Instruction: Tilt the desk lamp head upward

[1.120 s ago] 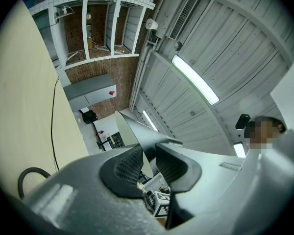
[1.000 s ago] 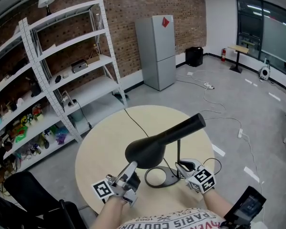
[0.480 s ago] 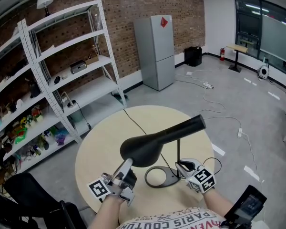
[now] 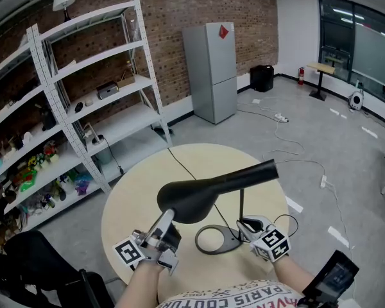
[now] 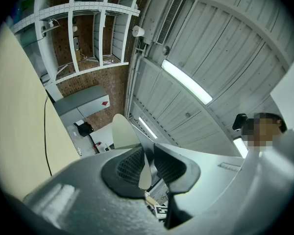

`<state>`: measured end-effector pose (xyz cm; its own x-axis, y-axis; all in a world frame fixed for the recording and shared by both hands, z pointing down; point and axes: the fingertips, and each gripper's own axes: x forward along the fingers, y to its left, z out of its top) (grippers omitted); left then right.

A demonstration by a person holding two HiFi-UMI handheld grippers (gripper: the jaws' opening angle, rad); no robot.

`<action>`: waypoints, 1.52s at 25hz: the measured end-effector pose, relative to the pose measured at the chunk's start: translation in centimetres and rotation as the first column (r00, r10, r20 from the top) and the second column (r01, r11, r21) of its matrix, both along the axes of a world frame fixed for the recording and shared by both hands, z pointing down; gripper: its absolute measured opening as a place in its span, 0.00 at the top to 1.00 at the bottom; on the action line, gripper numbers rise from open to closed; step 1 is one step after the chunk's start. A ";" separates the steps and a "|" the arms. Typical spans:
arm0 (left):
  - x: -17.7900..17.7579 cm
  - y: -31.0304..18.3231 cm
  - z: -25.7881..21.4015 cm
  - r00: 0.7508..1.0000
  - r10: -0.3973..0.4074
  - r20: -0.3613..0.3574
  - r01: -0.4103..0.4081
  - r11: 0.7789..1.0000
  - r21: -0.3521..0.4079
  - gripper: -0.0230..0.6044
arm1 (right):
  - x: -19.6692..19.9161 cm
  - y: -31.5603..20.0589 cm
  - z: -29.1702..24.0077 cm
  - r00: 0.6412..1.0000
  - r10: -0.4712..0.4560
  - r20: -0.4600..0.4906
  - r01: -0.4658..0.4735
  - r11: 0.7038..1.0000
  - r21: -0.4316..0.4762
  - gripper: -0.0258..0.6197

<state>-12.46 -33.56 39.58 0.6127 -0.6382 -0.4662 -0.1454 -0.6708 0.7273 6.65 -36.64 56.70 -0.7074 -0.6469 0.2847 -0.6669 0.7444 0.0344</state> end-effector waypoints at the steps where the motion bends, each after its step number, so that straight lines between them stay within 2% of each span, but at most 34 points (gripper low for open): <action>1: 0.0 0.0 0.0 1.000 -0.001 0.000 0.001 1.000 0.002 0.87 | 0.0 0.0 0.1 1.000 -0.001 0.000 0.001 1.000 0.000 0.89; 17: -1.1 -0.5 -3.2 0.999 -0.044 0.017 0.043 0.997 0.057 0.89 | -0.2 -0.1 0.1 1.000 -0.007 -0.007 0.007 1.000 -0.002 0.89; 24: -1.7 -0.6 -5.7 0.998 -0.060 0.016 0.058 0.993 0.106 0.90 | -0.4 0.0 -0.1 1.000 -0.003 0.000 0.003 1.000 0.002 0.89; 38: -1.5 -0.8 -7.7 0.997 -0.064 0.032 0.060 0.989 0.133 0.91 | -0.1 -0.2 0.0 1.000 0.006 0.004 -0.007 1.000 0.004 0.89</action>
<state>-14.00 -34.34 31.86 0.5918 -0.6097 -0.5272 -0.2142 -0.7495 0.6264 6.54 -36.85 56.72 -0.7043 -0.6528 0.2791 -0.6718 0.7399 0.0351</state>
